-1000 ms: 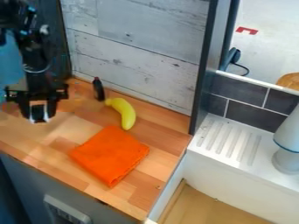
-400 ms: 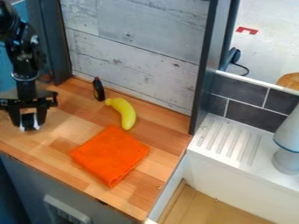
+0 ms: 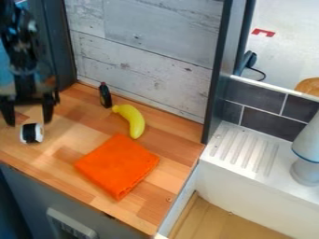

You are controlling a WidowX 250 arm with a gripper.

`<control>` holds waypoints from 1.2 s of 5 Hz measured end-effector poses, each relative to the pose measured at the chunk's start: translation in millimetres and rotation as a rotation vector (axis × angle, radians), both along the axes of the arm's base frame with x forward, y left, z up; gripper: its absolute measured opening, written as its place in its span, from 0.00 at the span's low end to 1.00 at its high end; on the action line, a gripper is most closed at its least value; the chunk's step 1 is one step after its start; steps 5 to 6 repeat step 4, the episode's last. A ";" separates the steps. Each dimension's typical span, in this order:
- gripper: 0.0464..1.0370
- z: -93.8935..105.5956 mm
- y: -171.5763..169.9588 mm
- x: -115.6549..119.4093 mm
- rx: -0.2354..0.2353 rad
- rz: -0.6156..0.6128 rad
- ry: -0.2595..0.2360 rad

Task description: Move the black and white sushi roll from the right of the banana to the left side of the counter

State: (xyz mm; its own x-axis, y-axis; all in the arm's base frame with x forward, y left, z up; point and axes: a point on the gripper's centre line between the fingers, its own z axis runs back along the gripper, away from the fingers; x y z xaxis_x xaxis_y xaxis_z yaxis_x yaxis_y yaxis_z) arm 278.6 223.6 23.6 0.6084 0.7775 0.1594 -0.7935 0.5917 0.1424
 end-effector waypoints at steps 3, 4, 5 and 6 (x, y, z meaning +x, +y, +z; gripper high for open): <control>0.97 81.3 -39.0 -25.6 -0.074 -0.004 0.063; 0.97 67.7 -87.0 -13.8 -0.119 -0.159 0.079; 0.97 67.7 -87.0 -13.8 -0.119 -0.159 0.079; 0.97 67.7 -87.0 -13.8 -0.119 -0.159 0.079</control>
